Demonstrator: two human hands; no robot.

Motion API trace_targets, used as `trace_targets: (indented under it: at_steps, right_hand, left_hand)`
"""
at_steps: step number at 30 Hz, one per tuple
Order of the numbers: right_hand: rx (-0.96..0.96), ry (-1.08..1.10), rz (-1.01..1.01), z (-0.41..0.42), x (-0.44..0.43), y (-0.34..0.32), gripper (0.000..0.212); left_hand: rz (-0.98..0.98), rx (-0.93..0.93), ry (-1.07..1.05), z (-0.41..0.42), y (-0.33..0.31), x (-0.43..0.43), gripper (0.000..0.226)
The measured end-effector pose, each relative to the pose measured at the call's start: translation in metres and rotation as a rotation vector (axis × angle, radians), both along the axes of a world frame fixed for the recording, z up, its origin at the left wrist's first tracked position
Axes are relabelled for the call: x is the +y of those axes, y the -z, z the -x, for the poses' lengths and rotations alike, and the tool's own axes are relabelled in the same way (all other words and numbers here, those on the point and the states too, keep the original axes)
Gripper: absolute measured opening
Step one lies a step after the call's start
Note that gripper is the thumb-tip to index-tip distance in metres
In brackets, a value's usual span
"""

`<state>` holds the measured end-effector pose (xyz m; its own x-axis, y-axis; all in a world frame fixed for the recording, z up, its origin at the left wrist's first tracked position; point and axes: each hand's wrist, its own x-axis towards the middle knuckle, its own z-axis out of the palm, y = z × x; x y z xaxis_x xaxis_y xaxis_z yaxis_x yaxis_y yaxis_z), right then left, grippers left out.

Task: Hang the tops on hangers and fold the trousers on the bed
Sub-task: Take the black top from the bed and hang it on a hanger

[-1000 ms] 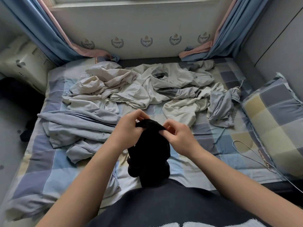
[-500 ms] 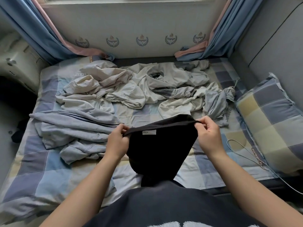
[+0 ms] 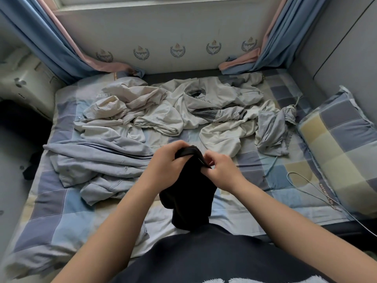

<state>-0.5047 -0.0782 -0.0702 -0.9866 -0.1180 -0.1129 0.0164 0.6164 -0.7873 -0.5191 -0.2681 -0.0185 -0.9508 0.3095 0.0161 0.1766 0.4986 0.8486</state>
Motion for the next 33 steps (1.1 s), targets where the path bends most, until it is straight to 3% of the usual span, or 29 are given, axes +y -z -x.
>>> trace_targets:
  at_steps: [3,8,13,17,20,22,28,33]
  right_hand:
    - [0.016,0.039,-0.14,0.009,0.008,0.009,0.032]
    - [0.017,0.232,-0.354,0.031,0.054,0.011,0.024]
    - [0.068,0.345,-0.386,0.049,0.09,-0.016,0.019]
    - [0.223,0.38,-0.253,0.05,0.101,-0.06,0.007]
    - [0.316,0.37,-0.13,0.033,0.104,-0.1,0.024]
    - [0.381,0.398,-0.067,0.014,0.102,-0.122,0.024]
    - [0.574,0.713,0.135,-0.067,0.069,-0.163,0.021]
    - [0.673,0.941,0.137,-0.162,0.032,-0.177,0.021]
  left_hand:
    - [0.116,0.045,-0.039,0.007,0.0,-0.014,0.021]
    - [0.397,0.084,-0.217,0.043,0.009,-0.035,0.041]
    - [0.418,0.091,-0.209,0.078,-0.001,-0.04,0.042]
    - [0.292,0.154,-0.147,0.103,-0.029,-0.037,0.037]
    - [0.132,0.188,-0.067,0.124,-0.055,-0.033,0.029]
    - [0.026,0.168,-0.003,0.135,-0.071,-0.026,0.02]
    - [-0.206,0.157,0.319,0.128,-0.094,0.016,0.016]
    - [-0.352,0.11,0.555,0.074,-0.099,0.059,0.014]
